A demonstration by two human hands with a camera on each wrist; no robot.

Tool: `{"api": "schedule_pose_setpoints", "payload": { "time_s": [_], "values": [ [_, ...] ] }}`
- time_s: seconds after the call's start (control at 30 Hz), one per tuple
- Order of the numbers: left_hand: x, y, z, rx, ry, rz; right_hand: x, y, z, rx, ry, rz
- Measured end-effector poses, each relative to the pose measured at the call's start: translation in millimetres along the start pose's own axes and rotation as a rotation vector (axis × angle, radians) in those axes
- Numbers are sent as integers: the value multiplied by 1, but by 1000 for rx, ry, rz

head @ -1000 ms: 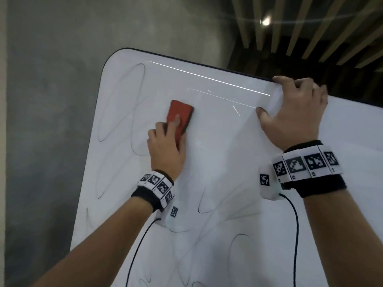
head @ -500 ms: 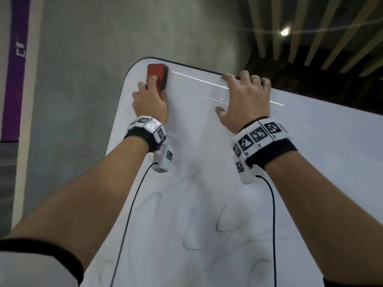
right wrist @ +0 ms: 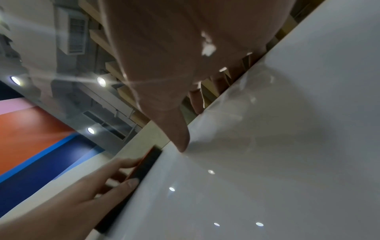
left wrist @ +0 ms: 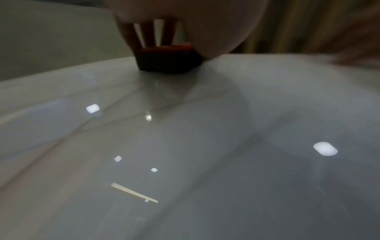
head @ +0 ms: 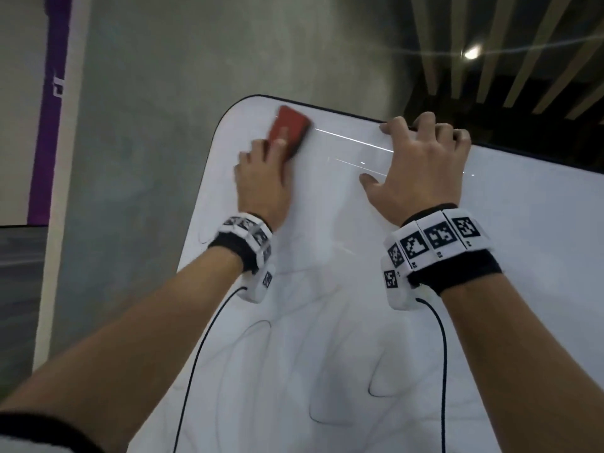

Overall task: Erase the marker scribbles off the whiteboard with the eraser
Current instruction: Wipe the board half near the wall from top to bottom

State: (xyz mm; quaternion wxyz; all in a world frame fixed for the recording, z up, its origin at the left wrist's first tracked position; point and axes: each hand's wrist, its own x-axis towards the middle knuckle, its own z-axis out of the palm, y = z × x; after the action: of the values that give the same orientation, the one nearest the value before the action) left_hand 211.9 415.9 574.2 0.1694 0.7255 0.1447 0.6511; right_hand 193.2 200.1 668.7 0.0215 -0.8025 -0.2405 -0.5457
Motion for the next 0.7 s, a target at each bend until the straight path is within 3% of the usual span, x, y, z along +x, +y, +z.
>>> {"api": "schedule_pose_setpoints", "payload": {
  "time_s": [0.07,0.1,0.13,0.23,0.27,0.3,0.37,0.47,0.53,0.57,0.63,0.7],
  "values": [
    [-13,4,2,-62,13,236,1,-1,1,11,7,6],
    [-9,-3,3,-38,7,223,1,0,2,12,5,7],
    [-1,-16,8,11,13,112,1,0,2,10,-3,7],
    [26,-66,12,-1,-42,-508,0,1,3,8,-11,5],
    [29,-74,11,-53,-55,-649,0,1,2,13,-4,3],
    [29,-72,9,-75,-67,-705,-1,2,2,19,4,1],
    [17,-53,6,-31,-47,-620,-1,0,2,26,19,2],
    [-35,-5,1,-62,50,-137,-1,-1,1,22,24,4],
    [-83,24,-3,-162,-3,142,-1,0,2,17,22,4],
    [-94,28,-4,-202,-23,187,0,0,2,16,23,2],
    [-86,8,1,-193,2,139,0,2,2,17,13,2],
    [-61,-40,15,-91,65,-124,0,4,1,16,-9,1]
  ]
}}
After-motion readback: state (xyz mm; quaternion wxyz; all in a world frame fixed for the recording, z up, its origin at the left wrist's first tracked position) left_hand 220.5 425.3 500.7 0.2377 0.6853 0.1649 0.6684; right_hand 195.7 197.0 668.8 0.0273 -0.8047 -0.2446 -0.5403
